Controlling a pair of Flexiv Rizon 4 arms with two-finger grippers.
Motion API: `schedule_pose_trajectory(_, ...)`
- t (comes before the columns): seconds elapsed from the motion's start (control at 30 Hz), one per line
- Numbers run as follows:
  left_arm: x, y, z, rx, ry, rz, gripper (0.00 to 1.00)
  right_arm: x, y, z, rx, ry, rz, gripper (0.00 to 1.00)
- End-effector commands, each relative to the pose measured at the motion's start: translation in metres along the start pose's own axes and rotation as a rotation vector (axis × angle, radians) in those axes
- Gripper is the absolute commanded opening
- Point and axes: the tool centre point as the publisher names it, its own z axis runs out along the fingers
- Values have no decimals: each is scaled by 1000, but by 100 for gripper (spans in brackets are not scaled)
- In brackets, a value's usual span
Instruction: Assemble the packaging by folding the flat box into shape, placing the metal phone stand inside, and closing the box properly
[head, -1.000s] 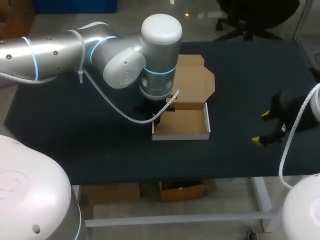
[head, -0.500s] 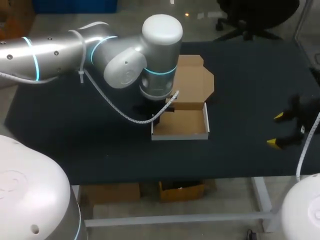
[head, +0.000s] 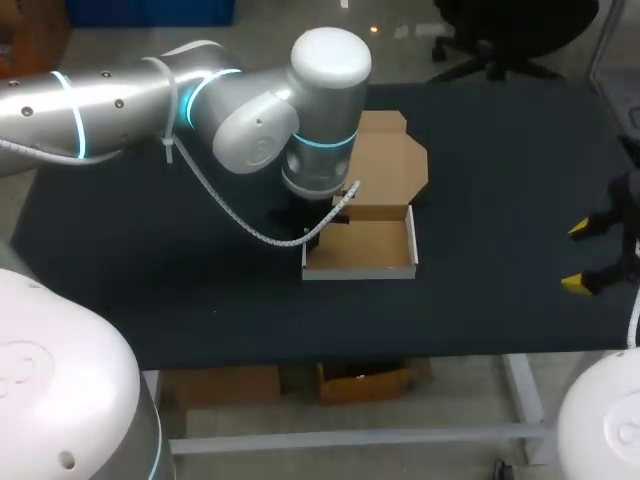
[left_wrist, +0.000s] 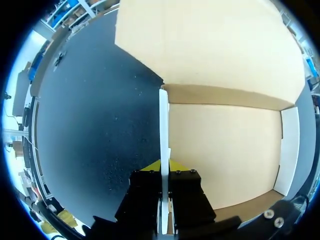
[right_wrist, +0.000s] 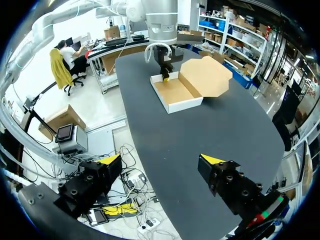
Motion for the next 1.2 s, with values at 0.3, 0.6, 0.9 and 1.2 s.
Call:
schedule_pose_trajectory(0.3, 2, -3, 4, 20, -103, -22, 0, 0, 3, -7, 4, 45, -5, 100)
schedule_pose_trajectory(0.6, 2, -5, 6, 17, -188, -35, 0, -2, 4, -5, 7, 51, -10, 100)
schedule_pose_trajectory(0.9, 1, -8, 9, 16, -255, -71, 0, -5, 5, -3, 15, 54, -6, 100)
schedule_pose_trajectory(1.2, -3, -7, 10, 14, -225, -94, 0, -6, 4, -2, 17, 58, -1, 100)
